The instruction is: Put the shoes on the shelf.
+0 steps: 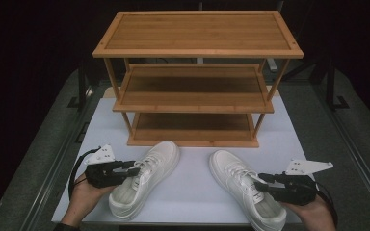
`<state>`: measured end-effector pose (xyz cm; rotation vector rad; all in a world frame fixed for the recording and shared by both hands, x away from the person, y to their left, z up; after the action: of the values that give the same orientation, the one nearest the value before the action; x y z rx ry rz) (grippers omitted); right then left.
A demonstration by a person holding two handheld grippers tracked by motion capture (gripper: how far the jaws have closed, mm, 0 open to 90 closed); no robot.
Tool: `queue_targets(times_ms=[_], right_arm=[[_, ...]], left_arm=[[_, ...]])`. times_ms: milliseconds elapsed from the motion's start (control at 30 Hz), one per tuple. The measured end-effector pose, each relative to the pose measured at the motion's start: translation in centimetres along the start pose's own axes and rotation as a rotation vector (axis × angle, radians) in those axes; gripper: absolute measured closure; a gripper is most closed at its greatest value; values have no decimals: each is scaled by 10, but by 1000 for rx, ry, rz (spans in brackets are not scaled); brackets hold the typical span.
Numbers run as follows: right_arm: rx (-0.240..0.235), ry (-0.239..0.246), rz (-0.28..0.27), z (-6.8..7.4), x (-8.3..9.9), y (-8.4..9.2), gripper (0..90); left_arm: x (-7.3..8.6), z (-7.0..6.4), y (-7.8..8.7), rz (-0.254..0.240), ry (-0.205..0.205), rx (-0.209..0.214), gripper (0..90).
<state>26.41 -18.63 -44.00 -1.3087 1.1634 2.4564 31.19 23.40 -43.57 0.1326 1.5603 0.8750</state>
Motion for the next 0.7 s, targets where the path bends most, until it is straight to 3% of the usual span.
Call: queue_targets(times_ms=[133, 367, 500, 700], right_arm=[[-2, -13, -18, -1, 0, 2, 821], [-37, -29, -9, -3, 0, 1, 842], [-33, -43, -30, -5, -2, 3, 847], [-34, -47, -35, -9, -6, 4, 850]], left_arm=[[0, 1, 2, 1, 12, -2, 794], [0, 3, 2, -6, 26, 6, 828], [0, 4, 3, -24, 45, -17, 836], [-7, 3, 7, -37, 28, -29, 840]])
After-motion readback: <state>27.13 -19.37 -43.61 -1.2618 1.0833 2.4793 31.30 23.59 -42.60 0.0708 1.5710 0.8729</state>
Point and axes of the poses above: each handheld gripper's, and its own axes: y roughly backward along the jaws, x roughly out of its underside, z roughly to its left, the point moved 8 cm from there along -y, roughly forward along the jaws, and after that the axes turned 11 degrees about -y, right-handed, at the moved point
